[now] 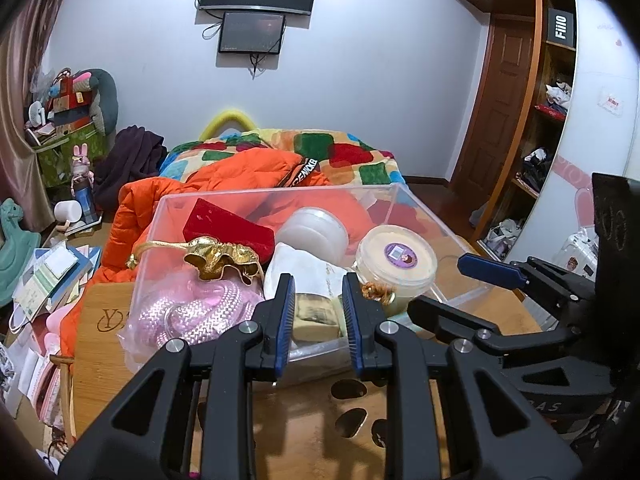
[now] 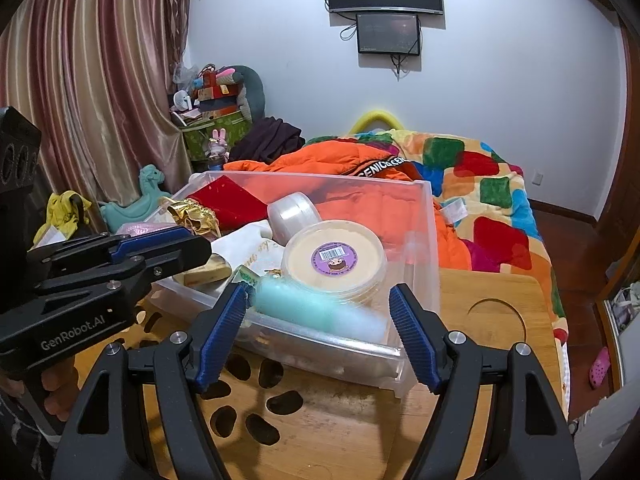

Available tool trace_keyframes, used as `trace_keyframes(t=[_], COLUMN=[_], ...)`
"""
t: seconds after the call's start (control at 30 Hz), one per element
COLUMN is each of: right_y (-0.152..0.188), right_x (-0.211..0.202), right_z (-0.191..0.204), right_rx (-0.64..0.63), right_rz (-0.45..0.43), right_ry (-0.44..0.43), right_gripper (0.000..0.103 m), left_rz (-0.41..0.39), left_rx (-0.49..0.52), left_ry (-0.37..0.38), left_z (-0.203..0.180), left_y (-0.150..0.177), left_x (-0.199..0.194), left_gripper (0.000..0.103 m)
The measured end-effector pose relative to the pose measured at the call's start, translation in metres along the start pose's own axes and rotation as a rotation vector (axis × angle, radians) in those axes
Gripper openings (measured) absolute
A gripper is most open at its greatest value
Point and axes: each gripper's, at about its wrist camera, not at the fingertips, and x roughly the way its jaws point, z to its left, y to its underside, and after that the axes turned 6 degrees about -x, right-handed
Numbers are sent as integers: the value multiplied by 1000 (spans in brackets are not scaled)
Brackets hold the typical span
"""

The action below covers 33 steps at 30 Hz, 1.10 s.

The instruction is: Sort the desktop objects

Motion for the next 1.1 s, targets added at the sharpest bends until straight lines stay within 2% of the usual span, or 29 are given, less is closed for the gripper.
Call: trace_keyframes(t=[0.07,0.3,0.5,0.6,0.67,0.97,1.1], right_y=[0,0,4,6,7,15,19], right_x=[-1,-13,-29,-39,-45,-69,-77], right_z=[0,-3,-2,-1,2,13,18], right_rx=[5,19,39,38,37,23,8], right_rz=[-5,-24,-41,-52,-60,-80,-85], right_ry=[-2,2,-1,7,12,20,29], right_gripper=[72,73,80,80,80,82,83], left_rz=[-13,-39,-65,-80,-92,-116,-125], left_rx=[4,8,10,11,9,-3,7], left_ry=[-4,-6,-15,-27,-39,-71,-115], left_z=[-1,-4,-6,-6,-6,-5,-9], left_y=[-1,-2,-1,1,3,14,22], left_x=[-4,-19,-34,-43,-51,-76,-82], left_gripper=[31,32,42,52,62,91,94])
